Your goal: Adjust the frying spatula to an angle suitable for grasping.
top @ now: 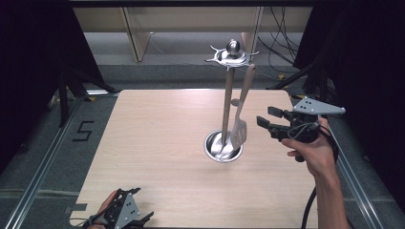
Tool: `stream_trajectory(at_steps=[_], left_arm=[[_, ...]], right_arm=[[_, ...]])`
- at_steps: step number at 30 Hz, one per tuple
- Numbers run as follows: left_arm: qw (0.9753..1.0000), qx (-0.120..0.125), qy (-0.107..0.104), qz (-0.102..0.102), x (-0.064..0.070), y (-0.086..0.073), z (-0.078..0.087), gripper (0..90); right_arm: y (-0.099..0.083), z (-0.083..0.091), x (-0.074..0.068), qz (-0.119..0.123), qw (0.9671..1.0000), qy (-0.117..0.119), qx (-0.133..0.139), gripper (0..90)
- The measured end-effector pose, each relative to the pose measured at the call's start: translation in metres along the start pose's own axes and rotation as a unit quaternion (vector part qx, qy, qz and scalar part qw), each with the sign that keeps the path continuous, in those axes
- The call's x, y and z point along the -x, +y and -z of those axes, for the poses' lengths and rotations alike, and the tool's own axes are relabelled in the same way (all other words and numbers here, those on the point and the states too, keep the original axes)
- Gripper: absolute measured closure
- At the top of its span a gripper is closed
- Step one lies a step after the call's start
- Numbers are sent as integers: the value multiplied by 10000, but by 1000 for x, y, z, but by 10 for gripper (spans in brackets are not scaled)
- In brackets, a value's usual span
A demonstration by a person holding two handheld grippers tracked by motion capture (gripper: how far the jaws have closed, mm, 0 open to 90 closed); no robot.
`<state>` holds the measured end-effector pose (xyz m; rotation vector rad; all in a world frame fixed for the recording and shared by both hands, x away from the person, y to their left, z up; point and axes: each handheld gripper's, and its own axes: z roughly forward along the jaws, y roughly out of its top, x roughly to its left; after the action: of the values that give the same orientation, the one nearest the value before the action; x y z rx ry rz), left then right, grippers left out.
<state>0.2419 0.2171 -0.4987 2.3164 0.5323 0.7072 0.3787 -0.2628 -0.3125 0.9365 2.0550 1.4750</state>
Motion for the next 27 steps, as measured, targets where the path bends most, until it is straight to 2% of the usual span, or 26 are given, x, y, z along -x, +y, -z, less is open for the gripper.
stream_trajectory(at_steps=[2, 3, 6, 7, 8, 9, 11, 12, 15, 17, 19, 20, 22, 23, 24, 25, 26, 27], left_arm=[[9999, 65, 81, 70, 0, 0, -1, 152], [9998, 154, 57, 127, 1, 0, -1, 152], [9998, 153, 53, 127, 1, 0, -1, 151], [10000, 30, 4, 41, -1, 1, 0, 152], [9999, 45, 100, 55, 0, 0, -1, 152], [10000, 42, 22, 56, 0, 0, -1, 152], [9999, 91, 57, 55, 0, 0, -1, 152], [10000, 28, 20, 49, 0, 1, 0, 152], [9998, 123, 23, 141, 0, 1, 0, 152], [9998, 147, 45, 141, 1, 1, 0, 151], [9997, 192, 51, 148, 1, 1, -1, 152], [9997, 188, 43, 157, 2, 1, -1, 152], [9998, 120, -9, 141, 1, 2, 0, 152], [9998, 139, 9, 115, 1, 2, 0, 152], [9998, 175, 11, 132, 2, 2, 0, 151], [9998, 170, 27, 126, 2, 2, 0, 151], [9998, 174, 48, 125, 2, 2, 0, 151], [9997, 186, 42, 139, 2, 2, 0, 151]], right_arm=[[-6, -1, 3, 20, 9998, 37, -183, 440], [-8, -1, 3, -4, 9998, -43, -207, 439], [-16, -1, 5, -7, 9995, -54, -301, 435], [-18, -1, 5, -59, 9993, -29, -356, 434], [-21, -2, 7, -12, 9994, -69, -331, 433], [-23, -2, 8, -56, 9993, -72, -353, 431], [-25, -2, 9, -48, 9991, -87, -403, 429], [-28, -3, 10, -82, 9990, -90, -430, 428], [-36, -6, 12, -108, 9984, -122, -545, 422], [-38, -8, 12, -99, 9984, -139, -542, 420], [-42, -8, 12, -26, 9978, -100, -647, 415], [-44, -9, 11, -106, 9981, -102, -606, 412], [-47, -9, 11, -121, 9979, -123, -620, 412], [-48, -8, 11, -103, 9972, -85, -739, 411], [-50, -10, 10, -128, 9977, -148, -645, 410], [-51, -10, 12, -50, 9971, -98, -749, 409], [-52, -10, 11, -161, 9966, -85, -808, 409], [-54, -12, 11, -152, 9966, -104, -807, 408]])
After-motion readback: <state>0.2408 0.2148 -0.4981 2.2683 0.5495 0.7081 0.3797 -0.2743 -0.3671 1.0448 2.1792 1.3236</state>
